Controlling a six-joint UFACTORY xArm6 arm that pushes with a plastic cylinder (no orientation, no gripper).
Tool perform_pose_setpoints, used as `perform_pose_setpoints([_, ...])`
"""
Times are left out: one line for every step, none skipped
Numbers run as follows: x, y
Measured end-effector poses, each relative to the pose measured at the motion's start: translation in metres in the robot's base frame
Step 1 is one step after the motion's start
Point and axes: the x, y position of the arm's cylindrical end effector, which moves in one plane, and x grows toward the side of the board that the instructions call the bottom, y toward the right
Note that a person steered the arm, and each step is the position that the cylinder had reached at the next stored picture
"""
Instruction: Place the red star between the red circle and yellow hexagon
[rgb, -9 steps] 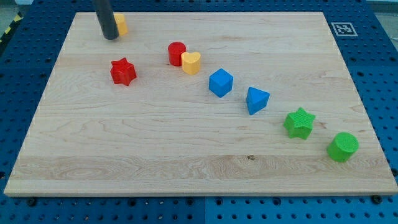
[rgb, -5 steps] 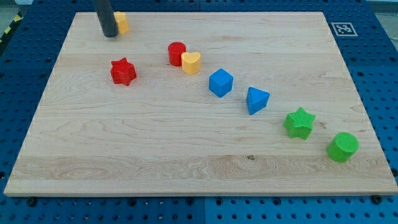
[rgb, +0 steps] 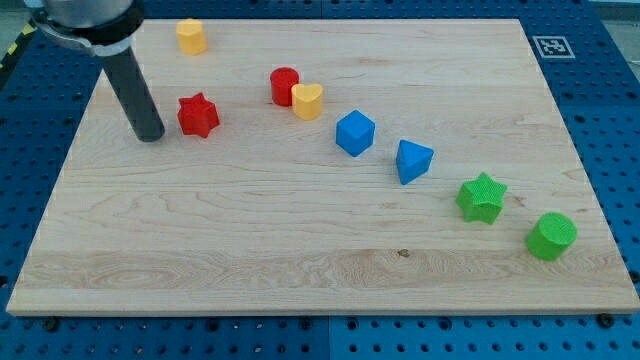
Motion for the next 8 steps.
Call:
perform_pose_setpoints([0.015,0.028])
perform_pose_setpoints([0.014,0.032])
perform_pose_setpoints([0.008,0.032])
perform_pose_setpoints([0.006,0.032])
perform_pose_setpoints([-0.009,0.032])
perform_pose_setpoints([-0.027,0.034])
perform_pose_setpoints([-0.040,0.047])
perform_pose_setpoints([-0.052,0.058])
